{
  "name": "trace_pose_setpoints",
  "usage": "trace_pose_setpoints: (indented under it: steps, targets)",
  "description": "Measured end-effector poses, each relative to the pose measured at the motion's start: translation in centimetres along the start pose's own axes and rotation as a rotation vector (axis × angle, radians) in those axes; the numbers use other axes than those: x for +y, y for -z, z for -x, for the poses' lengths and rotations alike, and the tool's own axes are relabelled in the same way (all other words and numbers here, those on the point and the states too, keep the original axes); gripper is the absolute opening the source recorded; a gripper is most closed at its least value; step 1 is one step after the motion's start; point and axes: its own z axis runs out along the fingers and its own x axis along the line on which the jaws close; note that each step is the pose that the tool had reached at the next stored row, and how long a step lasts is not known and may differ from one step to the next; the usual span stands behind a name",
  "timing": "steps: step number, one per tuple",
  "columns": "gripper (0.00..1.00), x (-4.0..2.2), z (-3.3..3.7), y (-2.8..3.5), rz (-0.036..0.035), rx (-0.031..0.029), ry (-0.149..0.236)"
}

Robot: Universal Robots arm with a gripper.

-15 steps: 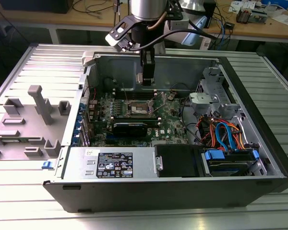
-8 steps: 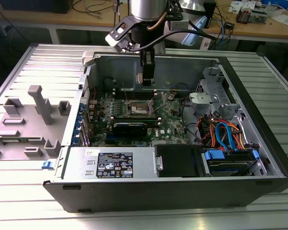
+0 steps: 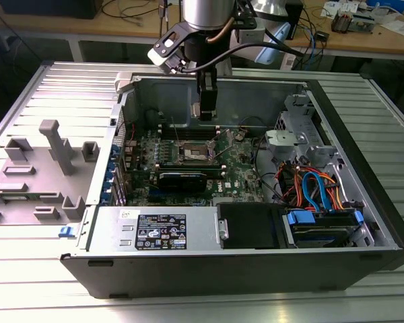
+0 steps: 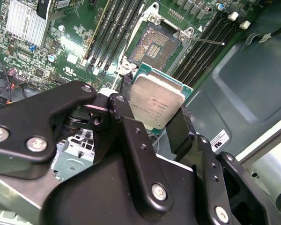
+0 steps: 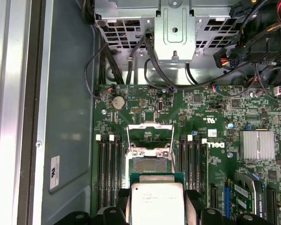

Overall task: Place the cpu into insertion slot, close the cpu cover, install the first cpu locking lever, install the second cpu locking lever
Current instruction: 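Place the cpu into insertion slot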

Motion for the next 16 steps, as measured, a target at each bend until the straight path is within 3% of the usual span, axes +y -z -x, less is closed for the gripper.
trace_pose_setpoints:
  steps: [13,16]
  targets:
    - [0.55,-0.01,0.0,-0.02,0.0,0.0004,0.0]
    - [0.55,-0.16,0.01,-0.44,0.0004,0.0006,0.0]
